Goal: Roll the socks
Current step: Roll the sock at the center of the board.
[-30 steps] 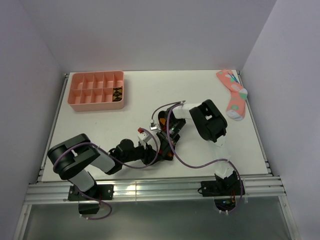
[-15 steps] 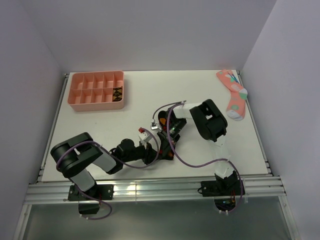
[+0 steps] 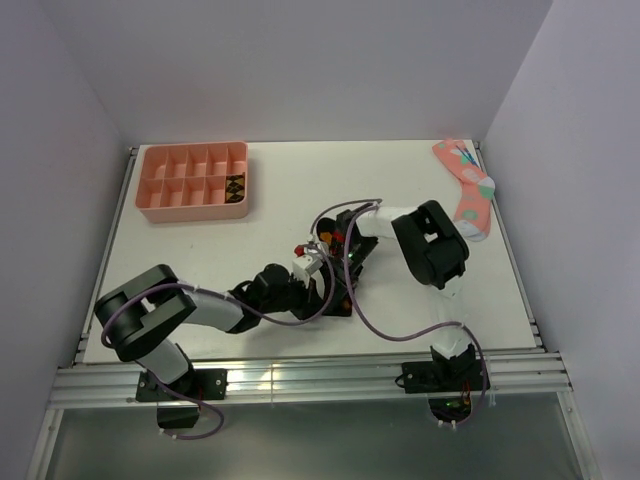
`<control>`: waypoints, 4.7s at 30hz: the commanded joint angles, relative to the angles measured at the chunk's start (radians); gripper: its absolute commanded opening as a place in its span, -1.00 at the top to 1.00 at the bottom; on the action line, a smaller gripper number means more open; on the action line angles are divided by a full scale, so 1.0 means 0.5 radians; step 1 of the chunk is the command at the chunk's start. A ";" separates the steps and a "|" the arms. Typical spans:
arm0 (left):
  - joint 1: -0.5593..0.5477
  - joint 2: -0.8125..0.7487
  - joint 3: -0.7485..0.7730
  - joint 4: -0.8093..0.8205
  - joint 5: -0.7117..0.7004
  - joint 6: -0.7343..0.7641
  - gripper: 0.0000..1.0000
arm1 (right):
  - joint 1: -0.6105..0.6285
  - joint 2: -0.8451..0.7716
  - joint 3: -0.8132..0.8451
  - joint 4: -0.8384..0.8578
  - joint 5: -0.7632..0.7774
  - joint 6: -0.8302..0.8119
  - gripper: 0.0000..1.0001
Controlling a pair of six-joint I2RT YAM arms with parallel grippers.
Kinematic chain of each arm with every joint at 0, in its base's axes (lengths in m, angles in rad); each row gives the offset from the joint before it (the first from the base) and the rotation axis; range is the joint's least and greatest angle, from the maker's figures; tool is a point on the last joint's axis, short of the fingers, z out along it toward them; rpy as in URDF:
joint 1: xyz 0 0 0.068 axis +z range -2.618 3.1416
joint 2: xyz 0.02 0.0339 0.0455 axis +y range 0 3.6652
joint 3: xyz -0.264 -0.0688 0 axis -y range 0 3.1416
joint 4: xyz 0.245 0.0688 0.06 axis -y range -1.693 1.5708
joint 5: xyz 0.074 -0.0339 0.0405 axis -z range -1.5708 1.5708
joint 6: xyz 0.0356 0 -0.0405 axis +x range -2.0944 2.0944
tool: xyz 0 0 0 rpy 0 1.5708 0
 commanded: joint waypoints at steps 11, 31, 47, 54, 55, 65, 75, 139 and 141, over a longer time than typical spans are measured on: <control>-0.027 -0.200 0.443 -1.113 -0.220 -0.110 0.99 | -0.310 -0.536 -0.128 0.628 0.317 0.465 -0.03; -0.033 0.293 1.315 -2.117 -0.180 -0.055 0.99 | -0.681 -1.294 -0.398 0.848 0.672 0.443 0.20; 0.000 0.683 1.646 -2.319 0.262 -0.076 0.99 | -0.706 -1.684 -0.631 0.907 0.710 0.091 0.23; 0.095 0.806 1.778 -2.442 0.464 -0.073 0.99 | -0.500 -1.969 -0.880 0.858 0.734 -0.332 0.22; 0.114 0.812 1.802 -2.454 0.498 -0.076 0.99 | -0.439 -2.012 -0.911 0.864 0.746 -0.366 0.21; 0.160 0.947 1.965 -2.681 0.566 -0.058 0.99 | -0.233 -2.334 -1.138 0.990 0.848 -0.456 0.20; 0.178 1.042 2.088 -2.862 0.627 -0.009 0.99 | 0.051 -2.276 -1.248 0.919 0.888 -0.624 0.17; 0.280 1.110 2.149 -2.933 0.762 0.010 0.99 | 0.515 -1.706 -1.521 1.214 1.477 -0.695 0.13; 0.283 1.116 2.158 -2.942 0.765 0.010 0.99 | 0.515 -1.712 -1.518 1.207 1.486 -0.683 0.12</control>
